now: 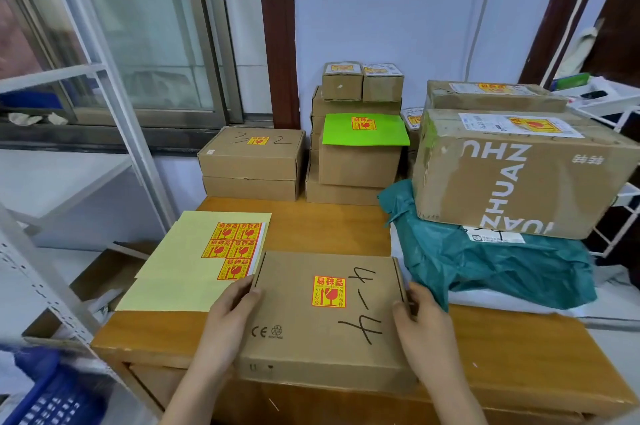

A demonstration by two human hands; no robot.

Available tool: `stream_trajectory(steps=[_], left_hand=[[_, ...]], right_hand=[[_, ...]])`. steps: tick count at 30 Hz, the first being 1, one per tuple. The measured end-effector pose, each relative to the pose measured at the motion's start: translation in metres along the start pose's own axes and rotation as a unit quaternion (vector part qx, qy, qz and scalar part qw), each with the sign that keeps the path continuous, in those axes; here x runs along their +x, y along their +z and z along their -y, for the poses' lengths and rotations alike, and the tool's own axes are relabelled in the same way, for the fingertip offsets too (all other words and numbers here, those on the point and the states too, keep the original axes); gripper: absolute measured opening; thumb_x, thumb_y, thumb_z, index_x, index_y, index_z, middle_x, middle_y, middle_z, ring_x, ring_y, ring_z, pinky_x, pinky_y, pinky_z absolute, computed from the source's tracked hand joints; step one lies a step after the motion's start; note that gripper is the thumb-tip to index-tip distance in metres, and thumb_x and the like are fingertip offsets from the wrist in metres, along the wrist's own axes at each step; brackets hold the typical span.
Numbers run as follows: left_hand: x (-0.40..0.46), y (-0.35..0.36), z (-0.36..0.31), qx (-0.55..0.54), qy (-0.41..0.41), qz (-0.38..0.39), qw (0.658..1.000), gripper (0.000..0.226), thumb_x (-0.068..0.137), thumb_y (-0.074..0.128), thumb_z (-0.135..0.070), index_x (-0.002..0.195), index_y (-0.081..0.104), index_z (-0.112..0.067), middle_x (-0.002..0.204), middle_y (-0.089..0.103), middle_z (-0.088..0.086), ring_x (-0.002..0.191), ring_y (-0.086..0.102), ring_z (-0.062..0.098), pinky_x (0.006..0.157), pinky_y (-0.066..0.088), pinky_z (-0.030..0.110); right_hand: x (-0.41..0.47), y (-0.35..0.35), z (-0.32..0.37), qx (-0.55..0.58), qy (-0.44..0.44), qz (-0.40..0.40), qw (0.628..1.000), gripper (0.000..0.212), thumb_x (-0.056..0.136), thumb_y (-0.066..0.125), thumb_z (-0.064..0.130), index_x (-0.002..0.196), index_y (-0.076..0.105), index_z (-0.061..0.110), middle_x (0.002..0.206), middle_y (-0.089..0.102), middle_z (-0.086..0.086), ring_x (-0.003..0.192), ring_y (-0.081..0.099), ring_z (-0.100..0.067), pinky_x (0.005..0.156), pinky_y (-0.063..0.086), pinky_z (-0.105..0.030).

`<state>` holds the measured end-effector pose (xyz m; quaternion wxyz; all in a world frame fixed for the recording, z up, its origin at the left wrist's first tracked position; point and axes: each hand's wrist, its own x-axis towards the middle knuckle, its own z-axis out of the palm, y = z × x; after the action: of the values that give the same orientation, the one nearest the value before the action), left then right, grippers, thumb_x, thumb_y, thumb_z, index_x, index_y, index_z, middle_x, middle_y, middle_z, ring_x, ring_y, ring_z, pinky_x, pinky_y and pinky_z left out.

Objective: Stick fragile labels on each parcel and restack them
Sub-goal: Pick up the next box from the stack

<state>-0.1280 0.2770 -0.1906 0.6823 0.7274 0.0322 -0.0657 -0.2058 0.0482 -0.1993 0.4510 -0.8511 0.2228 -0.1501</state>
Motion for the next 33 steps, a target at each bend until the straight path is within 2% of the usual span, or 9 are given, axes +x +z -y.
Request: stream_trajectory(steps=[5,9,13,16,19,25,27,30,33], left_hand=[[-0.003,0.004,-0.004,-0.045,-0.026,-0.012,0.999,0.015,0.096,0.051,-0.014,0.108,0.058,-0.019,0.092,0.062,-0.004,0.08,0.059,0.013,0.059,0.044,0.026],[-0.005,0.005,-0.009,-0.077,-0.036,-0.023,0.996,0.014,0.096,0.051,-0.013,0.096,0.06,-0.024,0.09,0.064,0.001,0.079,0.061,0.018,0.058,0.044,0.03],[-0.004,0.0,-0.015,-0.098,-0.026,-0.029,0.994,0.018,0.095,0.052,-0.015,0.095,0.062,-0.029,0.092,0.067,0.002,0.083,0.063,0.023,0.062,0.048,0.033],[-0.002,-0.004,-0.021,-0.116,-0.023,-0.031,0.993,0.018,0.095,0.053,-0.016,0.098,0.063,-0.031,0.097,0.067,0.003,0.088,0.063,0.026,0.066,0.05,0.035],[0.0,-0.012,-0.028,-0.143,-0.03,-0.018,0.989,0.023,0.095,0.053,-0.018,0.11,0.064,-0.032,0.1,0.069,0.002,0.093,0.064,0.026,0.068,0.051,0.037],[0.004,-0.025,-0.044,-0.154,-0.017,0.016,0.988,0.037,0.091,0.056,-0.021,0.124,0.057,-0.039,0.109,0.07,0.002,0.1,0.065,0.028,0.069,0.051,0.039],[0.006,-0.028,-0.051,-0.155,0.001,0.011,0.988,0.037,0.092,0.055,-0.02,0.123,0.057,-0.039,0.107,0.071,0.002,0.098,0.066,0.027,0.067,0.051,0.037],[0.01,-0.033,-0.062,-0.153,0.017,0.003,0.988,0.037,0.092,0.056,-0.019,0.124,0.057,-0.037,0.106,0.072,0.004,0.096,0.067,0.029,0.066,0.05,0.037],[0.017,-0.038,-0.071,-0.161,0.013,-0.018,0.987,0.029,0.091,0.058,-0.019,0.113,0.061,-0.037,0.101,0.073,0.005,0.092,0.067,0.029,0.068,0.05,0.039]], right_hand=[[-0.003,0.004,0.004,0.034,0.018,0.015,0.999,0.013,0.096,0.048,0.011,0.1,0.055,0.021,0.082,0.053,0.017,0.083,0.054,-0.008,0.058,0.034,-0.01],[-0.003,0.002,0.012,0.07,0.012,0.02,0.997,0.02,0.094,0.049,0.009,0.104,0.057,0.025,0.091,0.056,0.022,0.083,0.051,0.006,0.061,0.036,-0.003],[-0.001,0.0,0.02,0.097,0.002,0.015,0.995,0.029,0.093,0.049,0.009,0.116,0.06,0.024,0.102,0.063,0.018,0.094,0.054,0.005,0.07,0.036,-0.003],[0.001,-0.004,0.031,0.129,-0.004,0.016,0.992,0.031,0.094,0.049,0.009,0.107,0.057,0.036,0.1,0.061,0.024,0.095,0.053,0.008,0.071,0.037,-0.002],[0.004,-0.008,0.042,0.156,-0.013,0.019,0.987,0.034,0.093,0.052,0.011,0.103,0.056,0.043,0.105,0.063,0.018,0.102,0.055,0.001,0.087,0.044,-0.018],[0.015,-0.007,0.068,0.204,-0.035,0.023,0.978,0.048,0.093,0.054,0.014,0.138,0.046,0.031,0.123,0.058,0.012,0.116,0.052,-0.007,0.105,0.041,-0.034],[0.02,-0.008,0.076,0.208,-0.041,0.024,0.977,0.052,0.094,0.055,0.015,0.142,0.04,0.028,0.121,0.056,0.014,0.117,0.051,-0.009,0.105,0.042,-0.035],[0.027,-0.01,0.087,0.216,-0.059,0.035,0.974,0.042,0.094,0.055,0.014,0.129,0.048,0.037,0.114,0.059,0.018,0.112,0.056,-0.01,0.101,0.046,-0.037],[0.036,-0.01,0.094,0.252,-0.052,0.053,0.965,0.04,0.094,0.054,0.015,0.131,0.054,0.031,0.119,0.063,0.012,0.109,0.06,-0.011,0.095,0.05,-0.038]])
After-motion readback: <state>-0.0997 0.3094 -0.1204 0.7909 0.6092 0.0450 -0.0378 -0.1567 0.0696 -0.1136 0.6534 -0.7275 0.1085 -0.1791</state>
